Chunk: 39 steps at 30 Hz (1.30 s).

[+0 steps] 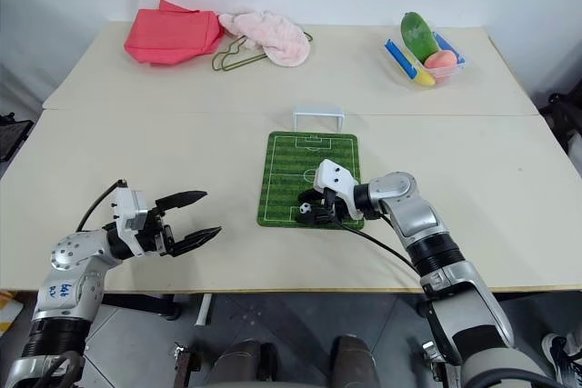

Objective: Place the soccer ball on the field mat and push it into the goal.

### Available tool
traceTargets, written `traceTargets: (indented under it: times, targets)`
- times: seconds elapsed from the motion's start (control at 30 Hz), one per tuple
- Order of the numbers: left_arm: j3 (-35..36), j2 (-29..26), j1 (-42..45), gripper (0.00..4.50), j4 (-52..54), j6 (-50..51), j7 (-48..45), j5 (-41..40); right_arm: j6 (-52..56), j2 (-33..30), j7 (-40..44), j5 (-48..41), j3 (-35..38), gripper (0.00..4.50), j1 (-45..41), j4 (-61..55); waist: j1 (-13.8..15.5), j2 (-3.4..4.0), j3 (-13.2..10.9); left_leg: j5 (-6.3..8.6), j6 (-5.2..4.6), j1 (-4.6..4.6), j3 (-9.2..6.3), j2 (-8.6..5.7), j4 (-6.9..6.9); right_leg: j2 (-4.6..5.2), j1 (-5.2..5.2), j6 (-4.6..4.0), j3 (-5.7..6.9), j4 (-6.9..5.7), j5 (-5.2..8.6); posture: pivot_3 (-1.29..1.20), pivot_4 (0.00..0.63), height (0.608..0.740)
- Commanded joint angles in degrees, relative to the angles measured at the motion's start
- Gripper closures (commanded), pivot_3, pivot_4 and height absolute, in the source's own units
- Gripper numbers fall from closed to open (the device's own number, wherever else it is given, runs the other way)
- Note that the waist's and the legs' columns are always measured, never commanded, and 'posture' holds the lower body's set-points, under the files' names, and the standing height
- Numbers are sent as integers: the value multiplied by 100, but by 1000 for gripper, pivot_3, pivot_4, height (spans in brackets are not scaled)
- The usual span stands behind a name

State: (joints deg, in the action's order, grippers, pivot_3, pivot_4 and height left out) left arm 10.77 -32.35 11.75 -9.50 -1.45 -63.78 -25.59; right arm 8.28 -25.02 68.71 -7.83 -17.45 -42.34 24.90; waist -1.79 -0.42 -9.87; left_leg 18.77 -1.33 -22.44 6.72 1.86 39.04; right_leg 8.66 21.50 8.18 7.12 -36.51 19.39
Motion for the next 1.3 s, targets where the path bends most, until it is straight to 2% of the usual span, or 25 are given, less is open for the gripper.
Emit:
traceTargets:
  times: [0.03, 0.23, 0.53, 0.63, 0.83, 1.1, 1.3]
  targets:
    - [50, 5, 32, 0, 58, -87, 28, -46, -112, -69, 33, 20, 143, 2013, -29, -145, 0, 0, 0, 0, 0, 0, 0, 0, 0, 0, 0, 0, 0, 0, 0, 0, 150, 740]
    - [21, 24, 94, 0, 33, -87, 34, -46, 26, -174, 87, -83, 250, 2013, -171, -517, 2, 0, 0, 0, 0, -1, 0, 1, 0, 1, 0, 0, 0, 0, 0, 0, 150, 740]
    - [9, 13, 208, 0, -71, -111, 13, -32, 718, -548, 222, -282, 330, 2013, -56, -1684, 13, 0, 0, 0, 0, -1, -1, 2, 0, 1, 0, 0, 0, 1, 0, 0, 150, 740]
    - [7, 7, 211, 0, -81, -110, 0, -39, 994, -692, 416, -709, 459, 2584, 327, -2446, 26, 0, 0, 0, 0, -1, -5, 2, -2, 1, 0, 0, 2, 0, 0, 0, 150, 740]
    - [-32, 17, 230, 0, -68, -91, -87, -83, 1052, -598, 165, -501, 196, 4488, 794, -2539, 21, 0, 0, 1, 1, -1, -1, -6, -2, 0, -1, 0, 3, 4, 0, 0, 150, 740]
    - [10, -21, 246, 0, -88, -110, -89, -62, 707, -290, -114, -218, 103, 4488, 722, -1701, 17, -1, 0, 1, 1, 0, 0, -6, -2, -1, 0, 0, 3, 3, 0, 0, 150, 740]
    - [24, -39, 272, 0, -121, -143, -76, -40, 140, -30, -662, 37, 412, 4488, 46, -481, 3, 0, 0, 1, 2, 0, 1, -4, -2, -1, 0, 0, 3, 3, 0, 0, 150, 740]
